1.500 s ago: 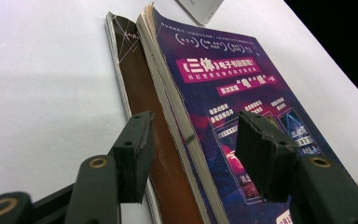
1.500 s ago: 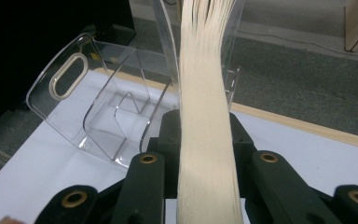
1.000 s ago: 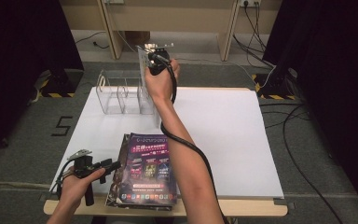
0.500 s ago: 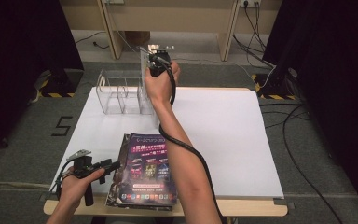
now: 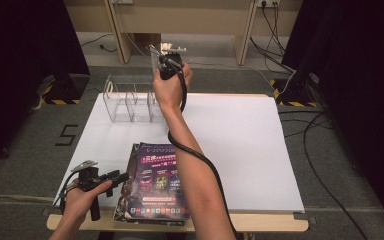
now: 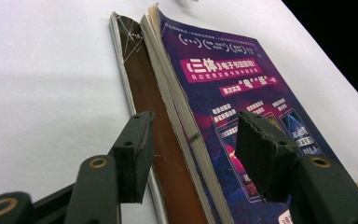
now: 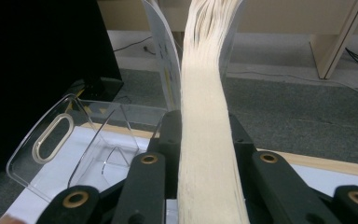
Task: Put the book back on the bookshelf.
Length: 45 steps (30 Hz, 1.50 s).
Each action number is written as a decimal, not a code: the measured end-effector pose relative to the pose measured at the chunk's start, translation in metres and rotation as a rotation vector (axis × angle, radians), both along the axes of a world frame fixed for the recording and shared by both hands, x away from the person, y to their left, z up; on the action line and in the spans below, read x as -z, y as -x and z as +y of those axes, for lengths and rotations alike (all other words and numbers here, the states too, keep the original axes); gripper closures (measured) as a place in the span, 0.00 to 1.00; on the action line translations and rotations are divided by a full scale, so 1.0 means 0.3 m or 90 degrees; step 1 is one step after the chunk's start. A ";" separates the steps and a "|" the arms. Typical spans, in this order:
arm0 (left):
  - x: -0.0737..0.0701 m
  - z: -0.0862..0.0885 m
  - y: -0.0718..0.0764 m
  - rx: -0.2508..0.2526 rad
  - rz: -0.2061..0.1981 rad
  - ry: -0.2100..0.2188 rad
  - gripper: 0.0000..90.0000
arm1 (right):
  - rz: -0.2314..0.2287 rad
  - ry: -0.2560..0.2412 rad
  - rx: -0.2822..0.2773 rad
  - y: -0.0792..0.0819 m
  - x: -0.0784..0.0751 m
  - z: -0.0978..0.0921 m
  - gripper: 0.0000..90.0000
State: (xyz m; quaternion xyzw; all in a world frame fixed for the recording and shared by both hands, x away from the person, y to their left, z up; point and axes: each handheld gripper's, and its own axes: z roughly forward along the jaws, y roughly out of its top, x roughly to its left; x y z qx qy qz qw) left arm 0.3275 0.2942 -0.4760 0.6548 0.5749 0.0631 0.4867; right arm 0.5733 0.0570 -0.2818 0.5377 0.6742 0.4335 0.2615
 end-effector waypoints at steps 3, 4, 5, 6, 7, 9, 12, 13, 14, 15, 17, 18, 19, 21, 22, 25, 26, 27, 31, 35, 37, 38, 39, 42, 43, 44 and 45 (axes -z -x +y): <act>-0.001 0.002 0.002 0.002 -0.001 0.000 0.51 | -0.011 -0.004 0.005 -0.013 0.005 0.002 0.82; -0.001 0.002 0.002 0.002 -0.001 0.000 0.51 | -0.015 -0.006 0.005 -0.016 0.008 0.003 0.82; -0.001 0.002 0.001 0.001 -0.001 0.001 0.51 | -0.012 -0.005 0.005 -0.017 0.010 0.003 0.82; -0.001 0.001 0.001 0.002 -0.001 0.000 0.51 | -0.013 -0.009 0.007 -0.019 0.020 0.006 0.82; -0.001 0.001 0.001 0.002 -0.001 0.000 0.51 | -0.013 -0.009 0.007 -0.019 0.020 0.006 0.82; 0.001 0.000 0.002 0.003 -0.001 -0.001 0.51 | -0.017 0.000 0.011 -0.019 0.041 0.013 0.82; 0.002 -0.003 0.003 0.006 0.000 -0.001 0.51 | -0.019 0.000 0.015 -0.020 0.059 0.020 0.82; 0.002 -0.004 0.004 0.006 -0.001 0.000 0.51 | -0.024 0.005 0.018 -0.018 0.059 0.021 0.82; 0.002 -0.004 0.004 0.006 -0.001 0.000 0.51 | -0.024 0.008 0.018 -0.017 0.059 0.022 0.82; 0.002 -0.003 0.003 0.006 -0.001 -0.001 0.51 | -0.023 0.010 0.021 -0.017 0.059 0.023 0.82; 0.002 -0.002 0.004 0.005 0.000 0.000 0.51 | -0.027 0.011 0.024 -0.016 0.061 0.025 0.82; 0.002 -0.002 0.004 0.004 -0.001 -0.001 0.51 | -0.027 0.011 0.023 -0.016 0.061 0.025 0.82; 0.003 -0.002 0.004 0.004 0.000 -0.001 0.51 | -0.029 0.014 0.023 -0.016 0.061 0.024 0.82; 0.003 -0.003 0.004 0.004 0.000 -0.002 0.51 | -0.027 0.021 0.022 -0.016 0.060 0.026 0.81; 0.003 -0.003 0.005 0.006 0.000 -0.003 0.51 | -0.028 0.023 0.018 -0.016 0.059 0.026 0.81; 0.001 -0.006 0.006 0.007 -0.002 -0.003 0.51 | -0.032 0.029 0.015 -0.011 0.057 0.025 0.80; 0.001 -0.006 0.006 0.007 -0.002 -0.003 0.51 | -0.033 0.025 0.014 -0.009 0.057 0.024 0.79; 0.001 -0.006 0.006 0.006 -0.002 -0.004 0.51 | -0.034 0.026 0.013 -0.007 0.056 0.021 0.78; 0.002 -0.006 0.005 0.005 -0.003 -0.006 0.51 | -0.041 0.019 0.006 0.001 0.053 0.014 0.75; 0.001 -0.007 0.006 0.004 -0.006 -0.009 0.51 | -0.046 0.020 -0.002 0.010 0.049 0.009 0.73; 0.001 -0.008 0.006 0.004 -0.007 -0.010 0.51 | -0.047 0.016 -0.004 0.016 0.047 0.006 0.72; 0.001 -0.008 0.006 0.004 -0.007 -0.010 0.51 | -0.044 0.017 -0.003 0.020 0.044 0.004 0.72; 0.001 -0.008 0.006 0.004 -0.007 -0.010 0.51 | -0.042 0.010 -0.006 0.027 0.039 0.000 0.71; 0.001 -0.009 0.006 0.004 -0.008 -0.011 0.51 | -0.043 0.011 -0.008 0.034 0.036 -0.005 0.70; 0.001 -0.010 0.007 0.004 -0.007 -0.011 0.51 | -0.044 0.012 -0.010 0.039 0.035 -0.008 0.70; 0.001 -0.010 0.007 0.004 -0.008 -0.010 0.51 | -0.044 0.012 -0.011 0.043 0.036 -0.009 0.70; 0.001 -0.011 0.008 0.004 -0.008 -0.010 0.51 | -0.044 0.012 -0.013 0.046 0.037 -0.011 0.70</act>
